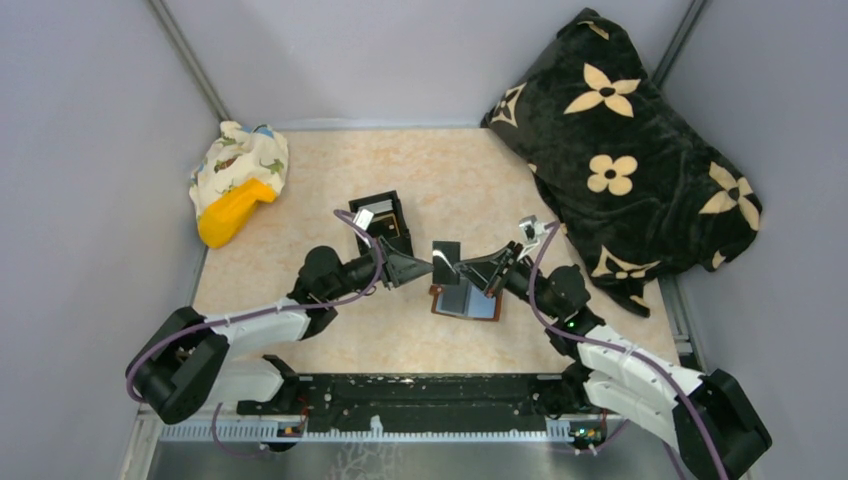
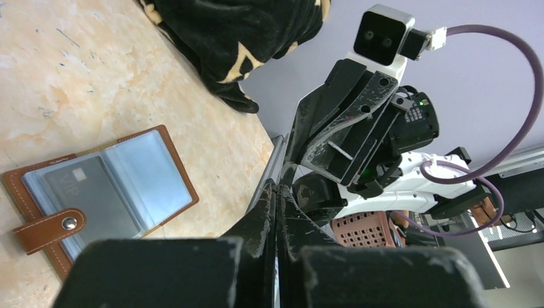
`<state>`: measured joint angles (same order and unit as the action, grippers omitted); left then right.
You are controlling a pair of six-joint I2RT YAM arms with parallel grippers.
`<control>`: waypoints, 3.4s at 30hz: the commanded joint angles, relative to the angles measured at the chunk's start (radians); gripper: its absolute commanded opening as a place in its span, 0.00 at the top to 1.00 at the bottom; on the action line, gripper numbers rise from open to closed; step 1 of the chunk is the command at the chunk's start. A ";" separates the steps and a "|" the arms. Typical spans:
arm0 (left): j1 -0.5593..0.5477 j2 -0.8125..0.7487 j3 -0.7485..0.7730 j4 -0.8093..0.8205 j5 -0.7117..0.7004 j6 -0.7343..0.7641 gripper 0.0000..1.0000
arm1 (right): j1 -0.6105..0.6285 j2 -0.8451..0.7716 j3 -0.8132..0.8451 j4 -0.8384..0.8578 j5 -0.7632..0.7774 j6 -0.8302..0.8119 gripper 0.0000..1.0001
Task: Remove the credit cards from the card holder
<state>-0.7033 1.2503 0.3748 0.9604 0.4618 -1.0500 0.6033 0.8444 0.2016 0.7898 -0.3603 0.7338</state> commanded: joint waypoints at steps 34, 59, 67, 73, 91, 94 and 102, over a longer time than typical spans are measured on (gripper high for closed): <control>0.002 -0.349 0.003 -0.610 -0.348 0.273 0.13 | -0.008 0.283 0.434 -0.303 -0.003 -0.349 1.00; 0.011 0.197 0.397 -0.855 -0.896 0.456 0.21 | -0.012 0.156 0.379 -0.423 0.146 -0.390 1.00; 0.013 0.317 0.440 -0.850 -0.844 0.548 0.20 | -0.014 0.123 0.346 -0.432 0.160 -0.393 1.00; 0.013 0.359 0.421 -0.806 -0.789 0.584 0.19 | -0.016 0.114 0.325 -0.425 0.163 -0.389 1.00; 0.014 0.207 0.301 -0.842 -0.674 0.671 0.15 | -0.015 0.128 0.320 -0.403 0.157 -0.381 1.00; 0.014 0.172 0.270 -0.850 -0.647 0.667 0.14 | -0.017 0.129 0.323 -0.400 0.153 -0.381 1.00; 0.015 0.068 0.182 -0.873 -0.642 0.640 0.13 | -0.017 0.152 0.344 -0.386 0.135 -0.378 1.00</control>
<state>-0.6910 1.3605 0.5926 0.1257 -0.1955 -0.4007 0.5930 0.9867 0.5171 0.3302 -0.2070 0.3592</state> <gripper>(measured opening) 0.864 0.008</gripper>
